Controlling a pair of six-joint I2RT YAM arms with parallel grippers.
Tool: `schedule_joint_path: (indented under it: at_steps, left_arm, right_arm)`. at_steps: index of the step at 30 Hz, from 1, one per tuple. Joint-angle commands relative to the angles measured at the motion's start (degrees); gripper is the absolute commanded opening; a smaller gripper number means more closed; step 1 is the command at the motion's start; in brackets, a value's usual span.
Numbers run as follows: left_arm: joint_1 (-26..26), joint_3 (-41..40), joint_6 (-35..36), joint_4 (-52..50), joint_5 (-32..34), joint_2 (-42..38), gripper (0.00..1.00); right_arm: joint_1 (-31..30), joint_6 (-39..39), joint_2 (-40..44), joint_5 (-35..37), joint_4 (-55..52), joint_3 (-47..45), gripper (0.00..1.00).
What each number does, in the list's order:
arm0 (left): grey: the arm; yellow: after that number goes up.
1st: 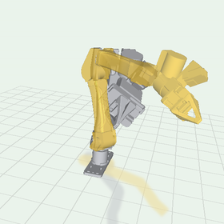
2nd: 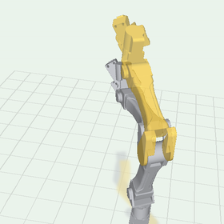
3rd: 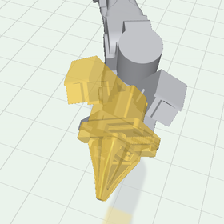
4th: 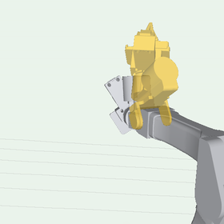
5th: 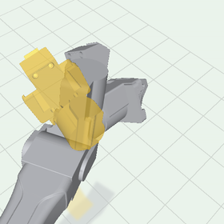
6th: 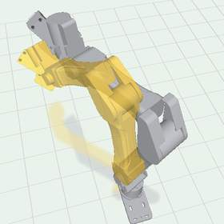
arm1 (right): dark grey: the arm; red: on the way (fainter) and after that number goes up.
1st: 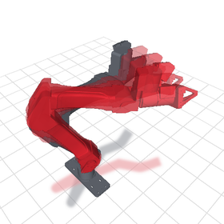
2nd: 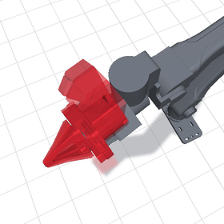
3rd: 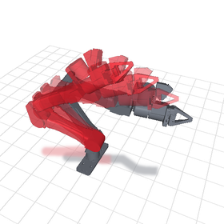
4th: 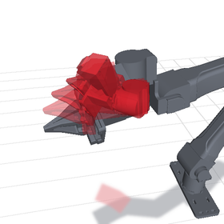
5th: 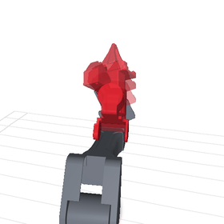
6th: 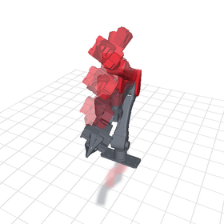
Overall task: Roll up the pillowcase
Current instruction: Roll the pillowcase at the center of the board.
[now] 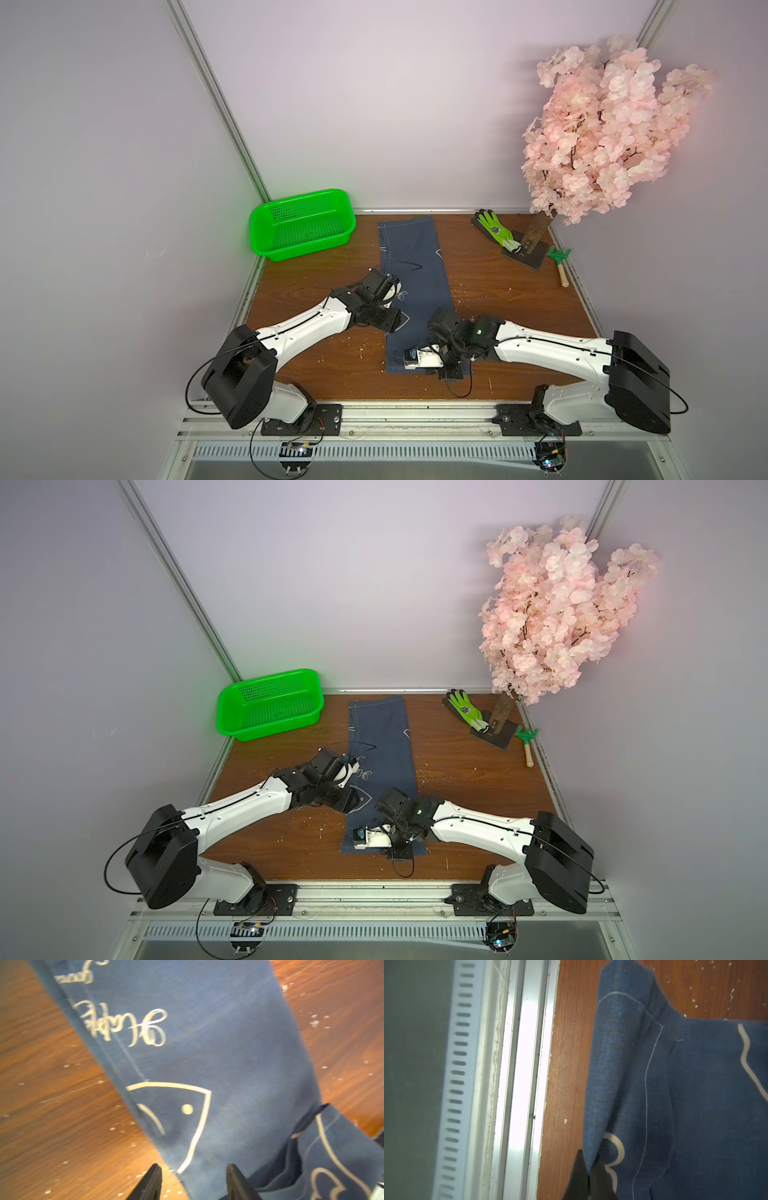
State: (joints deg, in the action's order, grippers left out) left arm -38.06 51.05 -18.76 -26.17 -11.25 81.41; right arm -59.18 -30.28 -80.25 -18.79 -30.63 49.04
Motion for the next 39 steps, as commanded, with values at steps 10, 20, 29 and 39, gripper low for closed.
schedule_joint_path:
  at_steps: [10, 20, 29, 39]
  left_arm:
    - [5.66, 3.28, 6.90, -0.11, -1.86, 6.13, 0.54]
    - [7.21, 4.40, 6.37, -3.54, 0.16, 2.66, 0.54]
    - [7.13, 0.71, -1.02, -6.62, -4.46, -8.24, 0.54]
    - [4.58, -9.63, -6.98, 0.95, -10.52, -10.64, 0.53]
  right_arm:
    - [8.60, -4.79, -11.65, -3.62, -5.00, 13.11, 0.17]
    - [13.31, -5.84, -14.81, -1.21, -1.02, 14.90, 0.10]
    - [15.18, -4.56, -16.68, 0.24, 4.92, 12.75, 0.14]
    - [15.39, -2.25, -14.50, 6.05, 16.03, 7.79, 0.22]
